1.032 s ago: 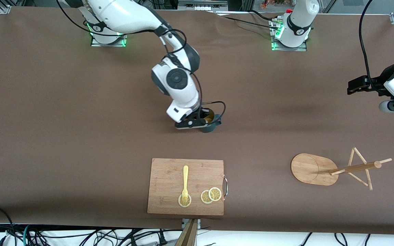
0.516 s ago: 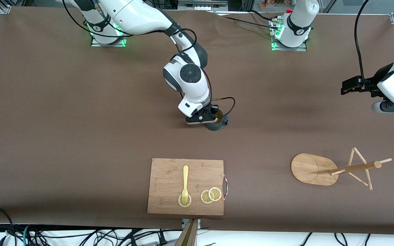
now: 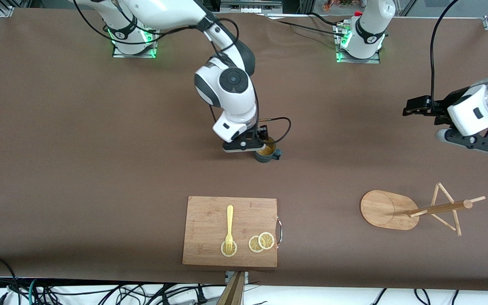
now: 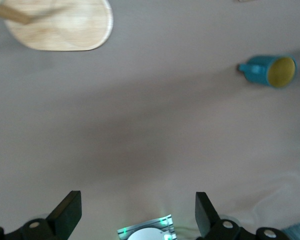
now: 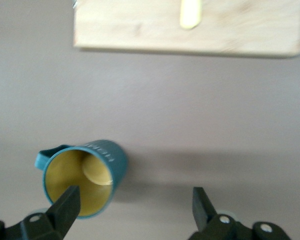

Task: Pass cup and hang on rack
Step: 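Set the mug down with the right gripper while the left gripper approaches, then grasp the mug handle with the left gripper while the right gripper withdraws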

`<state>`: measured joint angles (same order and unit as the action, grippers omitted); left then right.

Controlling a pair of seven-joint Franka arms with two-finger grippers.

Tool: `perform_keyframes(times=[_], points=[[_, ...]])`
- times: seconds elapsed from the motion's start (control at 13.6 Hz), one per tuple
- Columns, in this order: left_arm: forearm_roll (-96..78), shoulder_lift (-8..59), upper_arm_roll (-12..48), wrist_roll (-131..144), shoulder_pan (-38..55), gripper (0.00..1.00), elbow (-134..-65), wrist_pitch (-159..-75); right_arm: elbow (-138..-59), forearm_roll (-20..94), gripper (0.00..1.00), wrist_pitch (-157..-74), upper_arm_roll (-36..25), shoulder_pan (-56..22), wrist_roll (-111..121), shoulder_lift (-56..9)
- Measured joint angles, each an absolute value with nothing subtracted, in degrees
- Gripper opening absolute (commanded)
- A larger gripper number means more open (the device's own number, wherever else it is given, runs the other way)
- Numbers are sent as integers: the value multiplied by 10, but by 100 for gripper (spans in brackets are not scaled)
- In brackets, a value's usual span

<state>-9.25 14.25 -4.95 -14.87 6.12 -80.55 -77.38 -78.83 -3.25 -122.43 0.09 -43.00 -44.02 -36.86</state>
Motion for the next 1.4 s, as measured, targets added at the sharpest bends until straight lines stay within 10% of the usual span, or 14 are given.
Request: perform_keyframes(times=[1.03, 1.4], points=[[-322, 200, 53, -653, 53, 100, -985, -1053, -800, 8, 100, -784, -361, -408, 53, -133], [-563, 240, 52, -984, 32, 100, -1084, -1153, -837, 44, 100, -795, -281, -244, 133, -124]])
